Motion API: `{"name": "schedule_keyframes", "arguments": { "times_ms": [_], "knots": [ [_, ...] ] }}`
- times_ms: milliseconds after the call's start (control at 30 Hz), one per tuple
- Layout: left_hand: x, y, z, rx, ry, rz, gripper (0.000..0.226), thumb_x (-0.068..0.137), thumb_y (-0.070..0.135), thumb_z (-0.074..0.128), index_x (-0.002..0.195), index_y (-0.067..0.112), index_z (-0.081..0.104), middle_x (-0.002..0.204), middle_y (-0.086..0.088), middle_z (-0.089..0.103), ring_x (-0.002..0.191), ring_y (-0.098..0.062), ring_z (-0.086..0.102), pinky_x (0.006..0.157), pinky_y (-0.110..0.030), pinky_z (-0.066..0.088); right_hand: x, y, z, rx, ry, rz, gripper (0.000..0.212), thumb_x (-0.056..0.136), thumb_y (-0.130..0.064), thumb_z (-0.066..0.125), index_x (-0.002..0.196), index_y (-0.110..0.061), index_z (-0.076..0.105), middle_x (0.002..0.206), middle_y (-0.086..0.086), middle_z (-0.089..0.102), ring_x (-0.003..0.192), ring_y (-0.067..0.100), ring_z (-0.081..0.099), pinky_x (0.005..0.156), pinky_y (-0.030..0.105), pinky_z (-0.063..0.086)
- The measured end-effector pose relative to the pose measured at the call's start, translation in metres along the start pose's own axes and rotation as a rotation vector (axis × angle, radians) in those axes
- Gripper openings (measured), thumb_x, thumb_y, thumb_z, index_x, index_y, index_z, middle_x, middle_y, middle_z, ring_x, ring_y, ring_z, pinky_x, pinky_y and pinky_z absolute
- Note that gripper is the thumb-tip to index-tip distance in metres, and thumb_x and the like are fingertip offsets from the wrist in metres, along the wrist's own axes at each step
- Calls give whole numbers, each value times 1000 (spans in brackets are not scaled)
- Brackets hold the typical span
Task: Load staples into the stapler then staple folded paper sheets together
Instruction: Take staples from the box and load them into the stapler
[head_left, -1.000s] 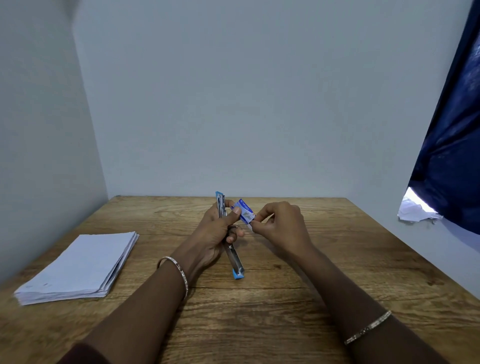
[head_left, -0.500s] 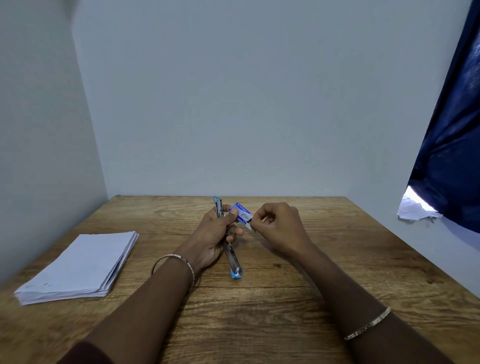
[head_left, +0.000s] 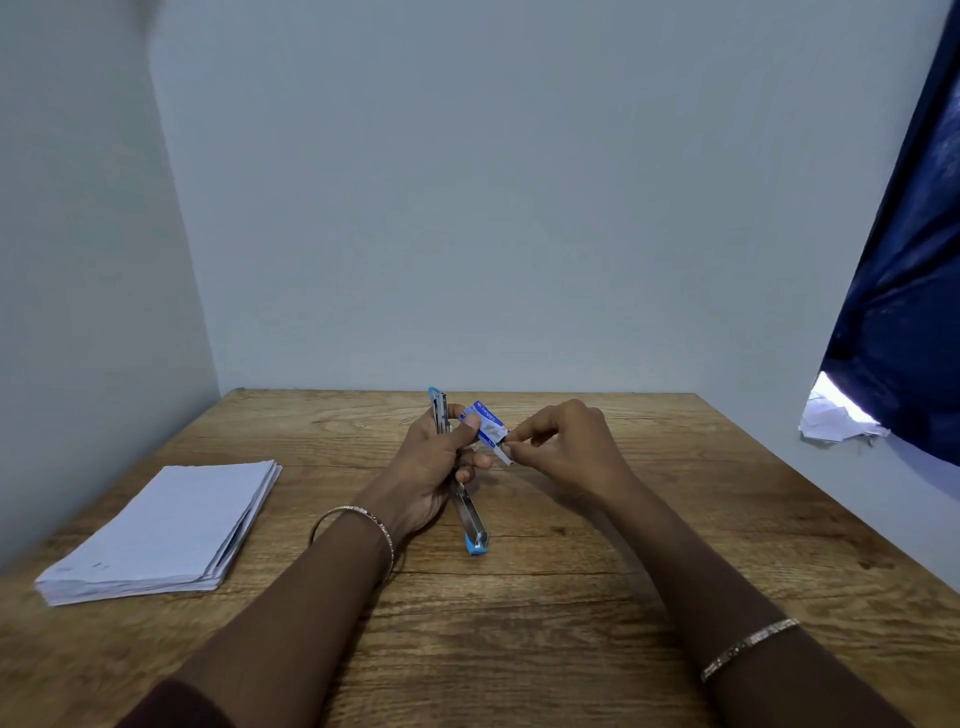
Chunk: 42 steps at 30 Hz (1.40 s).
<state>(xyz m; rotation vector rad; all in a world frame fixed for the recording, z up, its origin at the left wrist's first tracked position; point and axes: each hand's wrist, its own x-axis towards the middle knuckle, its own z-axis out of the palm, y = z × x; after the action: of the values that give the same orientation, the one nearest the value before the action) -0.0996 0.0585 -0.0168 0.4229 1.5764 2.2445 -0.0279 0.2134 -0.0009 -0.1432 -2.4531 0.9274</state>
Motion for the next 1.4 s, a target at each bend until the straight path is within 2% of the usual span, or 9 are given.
{"name": "schedule_keyframes", "arguments": {
  "times_ms": [167,400,567,700,933,1100,1200,1300,1400],
  "knots": [
    [0,-1,1,15,-30,9,14,100,11,58,109,8,48,64,-8,75,39,-10,62,30,-16,37,-1,0,0,-3,-32,18,7,75,-17,83,81,-17,84,77,3,78,80,20,71,76,40,57],
    [1,-2,0,-1,-19,-4,11,101,10,56,109,8,49,61,-9,74,39,-11,62,31,-17,38,-1,1,0,207,-73,118,11,74,-12,87,72,-19,79,56,-13,69,50,-5,56,51,11,43],
    [3,-3,0,-25,-3,-20,13,102,9,55,115,11,54,62,-6,75,40,-11,62,32,-17,38,-2,2,-4,417,-33,169,7,78,-12,84,80,-10,78,81,8,78,74,12,68,71,28,52],
    [4,-2,-1,-78,4,-50,21,102,7,54,123,11,57,64,-8,75,40,-12,61,32,-17,39,0,0,-8,526,50,165,8,82,-11,81,83,-10,74,76,1,75,65,0,65,56,12,47],
    [4,-1,-2,-169,58,-57,29,100,6,56,129,4,60,66,-7,71,39,-9,57,31,-15,37,1,1,-19,673,-92,159,17,82,-1,78,98,-8,75,78,17,78,57,12,67,55,21,55],
    [5,0,-3,-210,96,-51,32,99,6,59,131,4,58,65,-6,65,39,-8,56,30,-15,36,-2,0,-17,671,-325,200,10,84,3,75,85,-6,78,76,15,77,64,20,73,59,26,62],
    [5,1,-2,-197,65,-68,32,98,6,59,130,4,57,61,-4,63,37,-7,54,28,-14,33,-2,-1,-12,673,-294,190,11,86,6,71,87,-3,76,71,13,75,61,18,71,60,25,62],
    [3,3,-1,-167,23,-90,24,98,5,60,121,8,60,73,-9,65,36,-7,52,27,-14,30,-1,-2,-8,672,-246,184,12,87,7,69,88,-3,75,68,13,74,59,16,69,60,24,61],
    [-1,4,2,-114,-23,-103,17,98,5,59,114,12,62,64,-6,62,35,-6,51,27,-14,28,-2,-2,-4,679,-230,181,11,87,7,69,92,-3,72,69,12,73,60,17,69,61,25,61]
  ]
}}
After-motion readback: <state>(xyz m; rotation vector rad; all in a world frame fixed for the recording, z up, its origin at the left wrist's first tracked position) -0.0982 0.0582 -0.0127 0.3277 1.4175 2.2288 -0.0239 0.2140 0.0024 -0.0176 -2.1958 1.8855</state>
